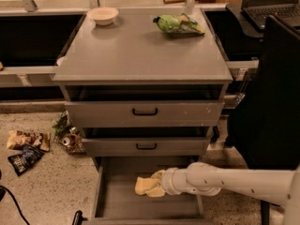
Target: Place sponge into bottom drawer
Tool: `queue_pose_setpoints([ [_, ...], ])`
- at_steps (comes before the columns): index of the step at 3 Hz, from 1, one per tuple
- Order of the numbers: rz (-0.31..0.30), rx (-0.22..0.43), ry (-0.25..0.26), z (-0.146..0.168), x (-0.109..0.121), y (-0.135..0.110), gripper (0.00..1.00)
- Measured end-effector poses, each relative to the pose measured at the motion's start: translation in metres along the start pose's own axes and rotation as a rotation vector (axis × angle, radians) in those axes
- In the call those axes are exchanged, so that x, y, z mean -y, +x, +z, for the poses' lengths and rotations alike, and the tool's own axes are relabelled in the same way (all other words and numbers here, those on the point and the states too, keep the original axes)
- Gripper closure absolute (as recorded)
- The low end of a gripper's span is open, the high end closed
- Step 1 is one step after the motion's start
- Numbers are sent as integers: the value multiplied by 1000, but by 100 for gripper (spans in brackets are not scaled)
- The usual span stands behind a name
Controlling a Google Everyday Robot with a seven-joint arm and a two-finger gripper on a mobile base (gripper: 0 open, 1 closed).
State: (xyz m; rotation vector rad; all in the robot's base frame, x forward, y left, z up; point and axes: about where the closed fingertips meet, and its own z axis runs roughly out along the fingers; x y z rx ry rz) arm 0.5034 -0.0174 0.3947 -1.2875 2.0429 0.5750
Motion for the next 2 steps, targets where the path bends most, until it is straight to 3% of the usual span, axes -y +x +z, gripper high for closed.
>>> queue_pose_setpoints([
  [1,58,-39,-17,41,-3,38,100],
  [2,55,-30,-25,52,-1,43,100],
])
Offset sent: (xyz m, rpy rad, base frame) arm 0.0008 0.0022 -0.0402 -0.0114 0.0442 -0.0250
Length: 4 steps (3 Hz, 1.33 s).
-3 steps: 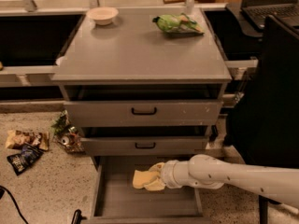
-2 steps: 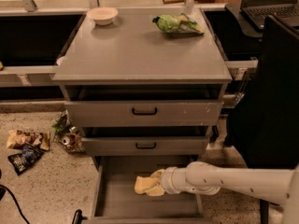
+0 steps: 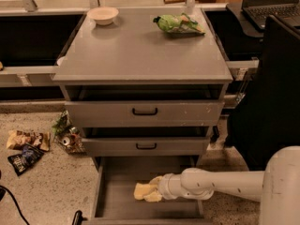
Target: Place sponge into bottom drawer
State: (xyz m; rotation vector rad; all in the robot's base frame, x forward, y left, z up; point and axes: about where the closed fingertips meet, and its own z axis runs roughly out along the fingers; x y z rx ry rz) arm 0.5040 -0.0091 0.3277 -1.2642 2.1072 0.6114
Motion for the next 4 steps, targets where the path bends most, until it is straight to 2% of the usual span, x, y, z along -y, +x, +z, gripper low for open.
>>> queue_pose_setpoints([
  [1,-30,45,4,26,13,9,100],
  [3,-13,100,67,68,41,33,100],
  [4,-3,109,92,77,55,39,81],
])
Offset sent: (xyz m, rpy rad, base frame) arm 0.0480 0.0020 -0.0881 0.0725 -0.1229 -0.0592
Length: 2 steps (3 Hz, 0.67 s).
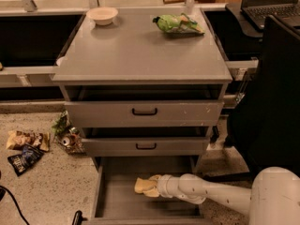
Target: Place sponge into bottom drawer
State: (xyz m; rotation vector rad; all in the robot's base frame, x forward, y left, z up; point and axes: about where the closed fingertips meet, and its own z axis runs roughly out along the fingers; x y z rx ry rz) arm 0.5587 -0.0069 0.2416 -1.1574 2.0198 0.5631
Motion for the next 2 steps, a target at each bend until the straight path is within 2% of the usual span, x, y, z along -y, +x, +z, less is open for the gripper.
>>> queue_pose_setpoints([
  [2,28,45,7,-1,19,9,34],
])
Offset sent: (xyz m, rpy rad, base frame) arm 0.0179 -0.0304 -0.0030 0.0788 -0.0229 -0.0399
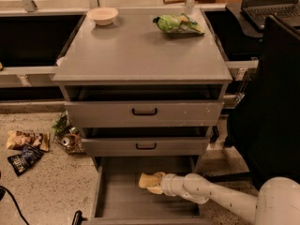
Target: Place sponge into bottom drawer
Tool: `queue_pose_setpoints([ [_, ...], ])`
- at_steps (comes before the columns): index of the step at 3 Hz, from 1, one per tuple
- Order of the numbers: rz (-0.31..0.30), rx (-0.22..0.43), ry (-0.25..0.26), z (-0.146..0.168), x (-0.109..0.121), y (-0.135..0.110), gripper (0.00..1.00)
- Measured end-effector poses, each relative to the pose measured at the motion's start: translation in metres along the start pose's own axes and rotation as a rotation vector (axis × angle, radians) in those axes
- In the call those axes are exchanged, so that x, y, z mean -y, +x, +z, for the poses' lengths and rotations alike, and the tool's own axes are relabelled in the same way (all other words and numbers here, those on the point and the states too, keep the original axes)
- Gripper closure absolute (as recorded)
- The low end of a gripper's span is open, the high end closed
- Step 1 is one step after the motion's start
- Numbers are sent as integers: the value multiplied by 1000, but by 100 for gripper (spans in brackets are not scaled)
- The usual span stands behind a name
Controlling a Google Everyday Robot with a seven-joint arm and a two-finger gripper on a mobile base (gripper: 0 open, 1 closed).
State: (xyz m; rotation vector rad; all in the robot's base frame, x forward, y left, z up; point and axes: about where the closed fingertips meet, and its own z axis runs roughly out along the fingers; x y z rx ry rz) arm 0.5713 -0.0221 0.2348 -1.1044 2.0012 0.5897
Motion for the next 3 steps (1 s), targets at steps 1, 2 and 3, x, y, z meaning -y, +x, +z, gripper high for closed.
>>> queue_pose_setpoints([
  [1,6,35,-15,-4,3,-1,11],
  [2,4,56,-32,-6,4,-2,0],
  [3,-8,89,-50,-14,5,-7,0],
])
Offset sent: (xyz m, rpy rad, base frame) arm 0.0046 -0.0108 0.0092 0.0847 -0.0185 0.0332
